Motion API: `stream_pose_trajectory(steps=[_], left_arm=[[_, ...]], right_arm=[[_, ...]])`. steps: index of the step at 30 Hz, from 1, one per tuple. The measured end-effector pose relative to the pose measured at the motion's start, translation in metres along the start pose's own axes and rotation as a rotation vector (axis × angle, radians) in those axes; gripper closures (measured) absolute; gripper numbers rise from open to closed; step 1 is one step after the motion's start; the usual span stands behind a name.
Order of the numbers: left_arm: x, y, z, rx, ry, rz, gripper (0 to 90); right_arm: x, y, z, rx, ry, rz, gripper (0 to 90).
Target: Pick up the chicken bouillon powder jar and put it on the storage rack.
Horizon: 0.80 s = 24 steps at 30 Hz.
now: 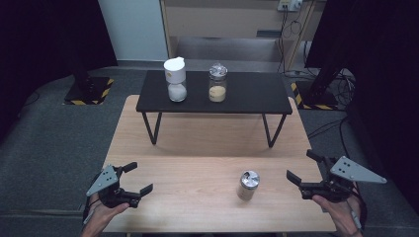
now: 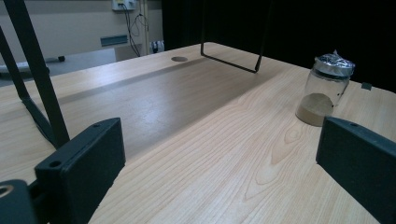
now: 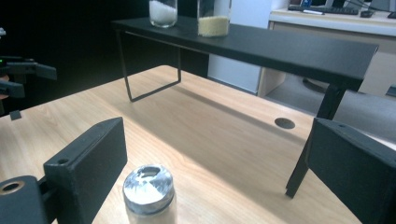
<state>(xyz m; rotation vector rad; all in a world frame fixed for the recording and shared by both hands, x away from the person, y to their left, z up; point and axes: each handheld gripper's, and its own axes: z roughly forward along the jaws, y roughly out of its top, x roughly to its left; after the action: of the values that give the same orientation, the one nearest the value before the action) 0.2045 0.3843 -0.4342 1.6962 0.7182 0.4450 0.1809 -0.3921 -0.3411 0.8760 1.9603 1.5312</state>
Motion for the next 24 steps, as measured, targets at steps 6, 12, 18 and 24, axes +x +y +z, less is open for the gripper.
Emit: stream_pose_trajectory(steps=[6, 12, 18, 24], left_arm=[[0.000, 0.000, 0.000, 0.000, 0.000, 0.003, 0.4], [0.000, 0.000, -0.001, -0.005, -0.003, 0.011, 1.2], [0.000, -0.001, -0.001, -0.009, 0.000, 0.011, 1.1], [0.000, -0.001, -0.001, -0.010, -0.005, 0.013, 1.1]], right_arm=[[0.006, -0.016, 0.001, 0.007, -0.003, 0.002, 6.1], [0.008, -0.032, 0.003, 0.045, 0.000, 0.023, 6.0], [0.007, -0.046, 0.004, 0.064, 0.000, 0.044, 5.9], [0.007, -0.055, 0.002, 0.063, -0.006, 0.052, 5.9]])
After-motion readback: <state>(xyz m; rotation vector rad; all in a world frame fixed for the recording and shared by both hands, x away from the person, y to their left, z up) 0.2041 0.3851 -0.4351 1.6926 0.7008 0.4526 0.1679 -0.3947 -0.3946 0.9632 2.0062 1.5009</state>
